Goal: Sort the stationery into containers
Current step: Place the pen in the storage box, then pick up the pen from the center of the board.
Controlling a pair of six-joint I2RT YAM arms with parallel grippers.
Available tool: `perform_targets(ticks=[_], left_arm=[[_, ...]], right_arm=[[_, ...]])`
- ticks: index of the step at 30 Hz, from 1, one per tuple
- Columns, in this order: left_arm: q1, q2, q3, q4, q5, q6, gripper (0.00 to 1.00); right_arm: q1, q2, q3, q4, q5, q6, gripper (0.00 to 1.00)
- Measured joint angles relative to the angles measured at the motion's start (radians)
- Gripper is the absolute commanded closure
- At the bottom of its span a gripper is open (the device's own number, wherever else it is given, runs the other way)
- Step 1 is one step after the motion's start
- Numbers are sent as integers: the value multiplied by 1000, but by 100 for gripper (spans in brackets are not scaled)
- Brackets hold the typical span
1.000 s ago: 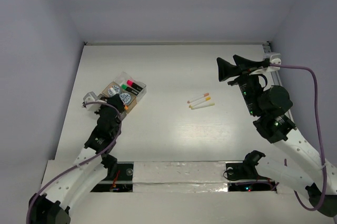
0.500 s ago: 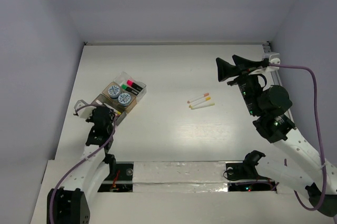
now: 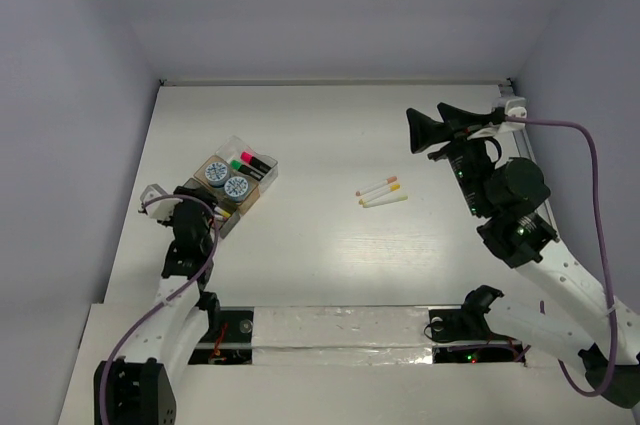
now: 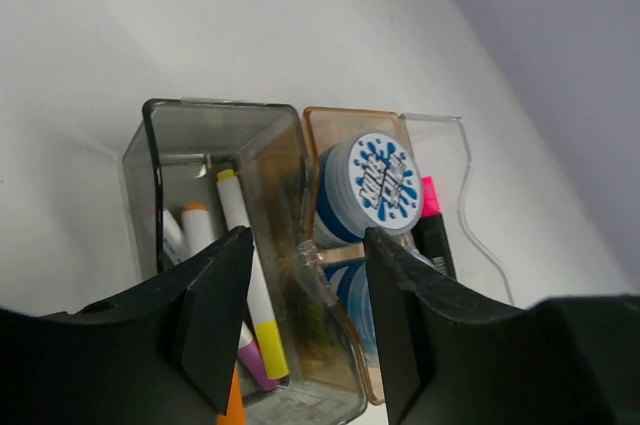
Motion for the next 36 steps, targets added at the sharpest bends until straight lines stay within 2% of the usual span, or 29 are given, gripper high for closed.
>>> perform_targets(ticks=[6, 9, 13, 15, 18, 22, 25, 30, 32, 36], left_arm=[[-6, -63, 2, 21, 81, 50, 64], [-87, -15, 31, 75, 164, 90, 69], [-423, 197, 193, 155, 210, 204, 69], [-574, 374, 326, 211, 267, 293, 68], [-720, 603, 502, 247, 358, 421, 67], [-847, 881, 736, 244, 441, 578, 67], [-890, 1067, 901, 196, 516, 661, 66], [-890, 1313, 1150, 63, 613, 768, 66], [-887, 1378, 1209, 24, 633, 795, 66], [-883, 1431, 1225, -32, 654, 824, 67]], right_arm=[[0, 10, 0, 0, 0, 0, 26], [0, 10, 1, 0, -1, 0, 26], [0, 10, 1, 0, -2, 0, 27], [0, 10, 1, 0, -3, 0, 27], [0, 10, 1, 0, -4, 0, 27], [0, 10, 1, 0, -4, 0, 27], [0, 9, 1, -1, -3, 0, 26], [0, 7, 1, -2, 5, -1, 26], [0, 6, 1, -2, 7, -1, 26], [0, 6, 1, -2, 10, -1, 26]])
